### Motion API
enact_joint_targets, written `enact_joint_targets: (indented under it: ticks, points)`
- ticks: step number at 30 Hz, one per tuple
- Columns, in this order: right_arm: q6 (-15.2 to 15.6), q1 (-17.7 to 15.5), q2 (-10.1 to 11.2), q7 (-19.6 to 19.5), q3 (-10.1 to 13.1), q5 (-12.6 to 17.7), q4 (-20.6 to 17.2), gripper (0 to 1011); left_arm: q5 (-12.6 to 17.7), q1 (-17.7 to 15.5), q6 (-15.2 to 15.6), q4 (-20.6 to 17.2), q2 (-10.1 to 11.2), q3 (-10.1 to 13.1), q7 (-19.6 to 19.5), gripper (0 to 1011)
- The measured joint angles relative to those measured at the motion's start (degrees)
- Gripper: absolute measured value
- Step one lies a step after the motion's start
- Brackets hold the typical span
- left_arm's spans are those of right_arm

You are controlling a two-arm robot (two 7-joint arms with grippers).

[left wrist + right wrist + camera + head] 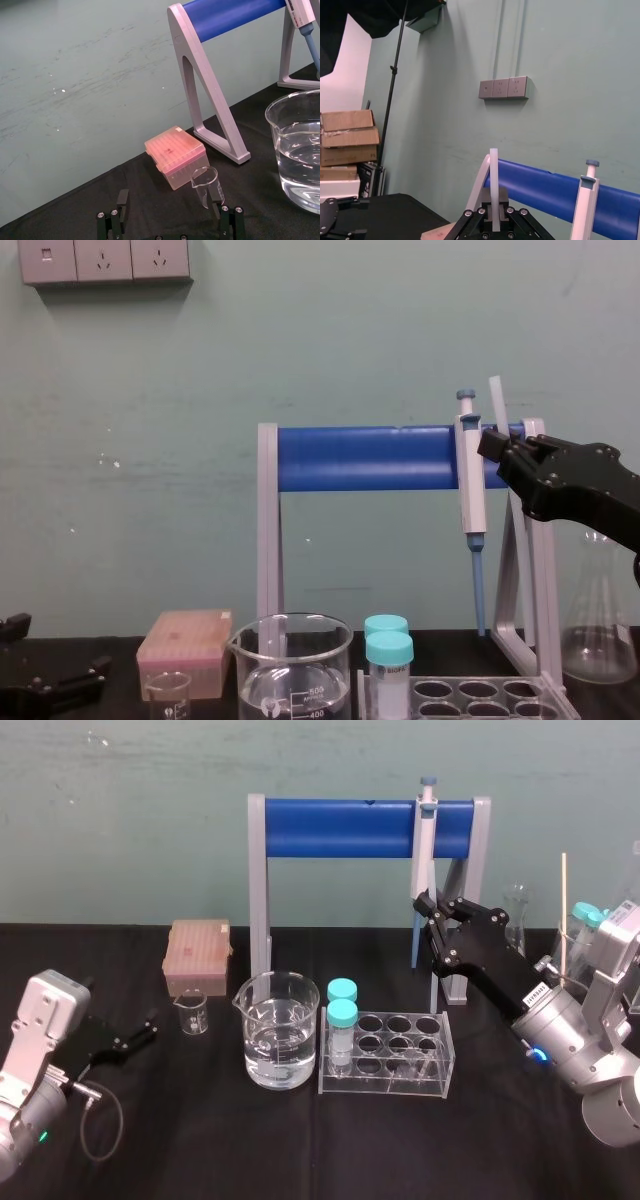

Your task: Pick up the stirring rod with one hand, then place it down.

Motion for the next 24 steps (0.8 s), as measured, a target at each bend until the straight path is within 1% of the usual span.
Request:
enact_joint_targets:
  ticks: [24]
  points:
    - [0.01,0.00,0.00,0.00,0.00,-0.01,0.00,71,0.00,0.00,0.00,0.00,0.00,0.00,0.00,1000]
